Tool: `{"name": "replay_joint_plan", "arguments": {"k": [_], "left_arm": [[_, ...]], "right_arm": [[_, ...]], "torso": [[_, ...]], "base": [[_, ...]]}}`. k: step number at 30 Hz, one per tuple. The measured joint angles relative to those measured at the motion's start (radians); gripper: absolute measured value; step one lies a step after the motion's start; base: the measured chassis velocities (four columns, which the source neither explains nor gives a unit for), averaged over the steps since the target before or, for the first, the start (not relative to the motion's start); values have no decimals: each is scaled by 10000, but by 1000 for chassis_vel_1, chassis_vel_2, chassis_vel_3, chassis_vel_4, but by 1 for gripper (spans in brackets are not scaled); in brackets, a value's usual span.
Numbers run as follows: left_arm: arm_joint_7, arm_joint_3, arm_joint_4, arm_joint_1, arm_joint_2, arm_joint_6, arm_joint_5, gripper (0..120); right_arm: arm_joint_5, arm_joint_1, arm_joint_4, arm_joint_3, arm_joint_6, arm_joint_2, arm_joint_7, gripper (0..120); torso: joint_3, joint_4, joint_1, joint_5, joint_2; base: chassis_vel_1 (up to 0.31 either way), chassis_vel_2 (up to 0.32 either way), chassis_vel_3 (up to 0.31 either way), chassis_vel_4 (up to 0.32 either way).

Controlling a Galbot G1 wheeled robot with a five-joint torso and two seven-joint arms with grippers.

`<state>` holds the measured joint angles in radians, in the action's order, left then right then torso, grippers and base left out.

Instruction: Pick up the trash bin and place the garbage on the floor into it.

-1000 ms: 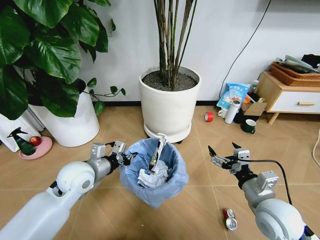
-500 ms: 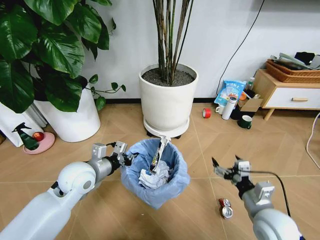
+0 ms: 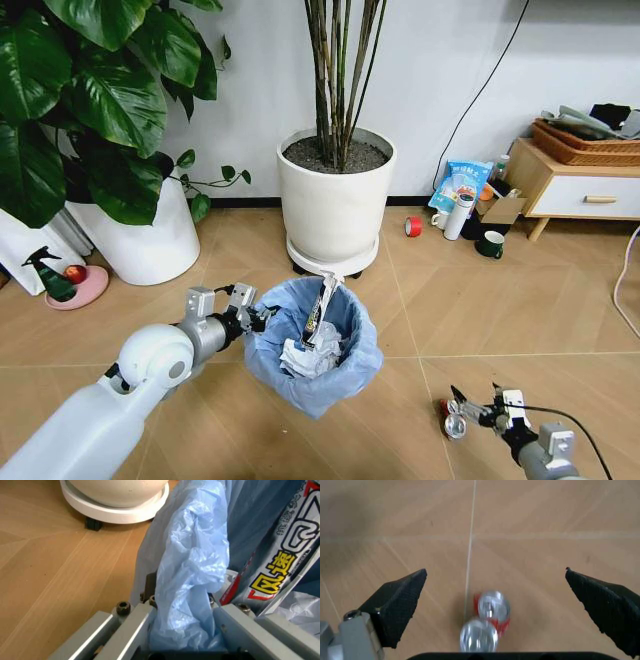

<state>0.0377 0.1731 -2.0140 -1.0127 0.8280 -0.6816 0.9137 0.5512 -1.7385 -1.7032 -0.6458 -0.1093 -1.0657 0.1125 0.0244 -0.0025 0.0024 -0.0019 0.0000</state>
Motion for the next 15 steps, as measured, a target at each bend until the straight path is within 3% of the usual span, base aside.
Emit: {"name": "replay_joint_plan", "arguments": {"k": [15], "left_arm": [[-70,-18,29,7,-76,54,11,1]], "right_arm": [[-32,1048,1969,864,181,-1148,-103,100]], "torso": [[0,0,0,-2,0]], "base": [[0,0,0,0]]}}
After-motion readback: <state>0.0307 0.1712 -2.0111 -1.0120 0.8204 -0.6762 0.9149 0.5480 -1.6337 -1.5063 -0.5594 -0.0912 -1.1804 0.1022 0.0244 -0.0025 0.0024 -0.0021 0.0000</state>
